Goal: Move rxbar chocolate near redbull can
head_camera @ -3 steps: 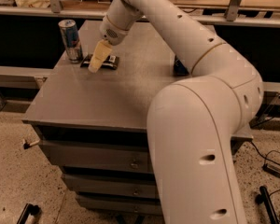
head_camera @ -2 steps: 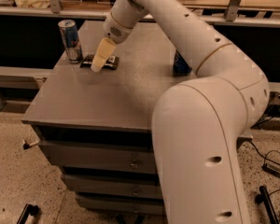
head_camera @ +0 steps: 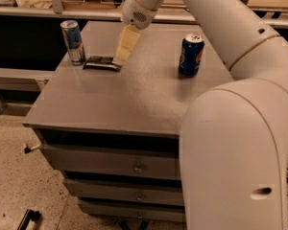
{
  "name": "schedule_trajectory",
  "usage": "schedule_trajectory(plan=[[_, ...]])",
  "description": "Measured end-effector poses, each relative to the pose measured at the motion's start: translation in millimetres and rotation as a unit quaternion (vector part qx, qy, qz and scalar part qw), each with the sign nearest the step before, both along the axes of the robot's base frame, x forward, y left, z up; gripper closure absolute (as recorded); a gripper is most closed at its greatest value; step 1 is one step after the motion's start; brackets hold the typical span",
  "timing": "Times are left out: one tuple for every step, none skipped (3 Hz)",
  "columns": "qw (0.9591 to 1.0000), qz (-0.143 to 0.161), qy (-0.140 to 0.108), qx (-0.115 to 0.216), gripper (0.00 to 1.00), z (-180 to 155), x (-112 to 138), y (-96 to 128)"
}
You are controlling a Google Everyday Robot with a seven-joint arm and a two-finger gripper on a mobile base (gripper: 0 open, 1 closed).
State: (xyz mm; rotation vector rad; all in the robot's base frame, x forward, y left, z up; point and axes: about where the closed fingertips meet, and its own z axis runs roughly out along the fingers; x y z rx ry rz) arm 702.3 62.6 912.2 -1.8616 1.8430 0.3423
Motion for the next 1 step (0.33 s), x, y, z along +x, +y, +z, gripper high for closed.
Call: schedule_trajectory(plan=[[1.0000, 0.000, 0.000, 0.000, 0.00, -0.1, 0.0, 0.1]])
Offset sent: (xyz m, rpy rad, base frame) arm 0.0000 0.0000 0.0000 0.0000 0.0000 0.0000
